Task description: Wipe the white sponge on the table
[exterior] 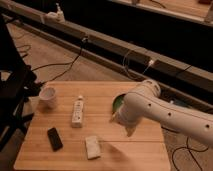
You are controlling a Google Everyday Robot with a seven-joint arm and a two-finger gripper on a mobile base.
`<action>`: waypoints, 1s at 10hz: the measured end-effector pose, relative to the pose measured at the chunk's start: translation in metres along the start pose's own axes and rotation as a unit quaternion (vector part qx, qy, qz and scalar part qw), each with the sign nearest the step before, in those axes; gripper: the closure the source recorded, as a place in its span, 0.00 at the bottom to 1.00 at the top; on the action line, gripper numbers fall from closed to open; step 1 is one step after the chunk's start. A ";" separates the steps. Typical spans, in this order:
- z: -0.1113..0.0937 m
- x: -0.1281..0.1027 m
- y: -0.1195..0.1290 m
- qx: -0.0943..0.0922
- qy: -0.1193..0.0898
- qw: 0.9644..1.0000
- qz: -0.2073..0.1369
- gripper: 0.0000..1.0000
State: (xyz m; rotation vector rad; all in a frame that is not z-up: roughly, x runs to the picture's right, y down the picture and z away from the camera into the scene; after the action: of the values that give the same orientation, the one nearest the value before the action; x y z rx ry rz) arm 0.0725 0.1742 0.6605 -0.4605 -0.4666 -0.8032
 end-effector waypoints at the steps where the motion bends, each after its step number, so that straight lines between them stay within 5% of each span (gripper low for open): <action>1: 0.000 0.001 0.001 0.000 0.001 1.000 0.001 0.35; 5: 0.037 -0.022 -0.024 -0.006 -0.041 0.998 -0.051 0.35; 10: 0.093 -0.062 -0.063 -0.020 -0.112 0.986 -0.122 0.35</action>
State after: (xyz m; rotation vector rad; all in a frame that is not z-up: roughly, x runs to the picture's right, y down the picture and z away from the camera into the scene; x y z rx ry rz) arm -0.0333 0.2227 0.7138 -0.5404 -0.7277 -1.0020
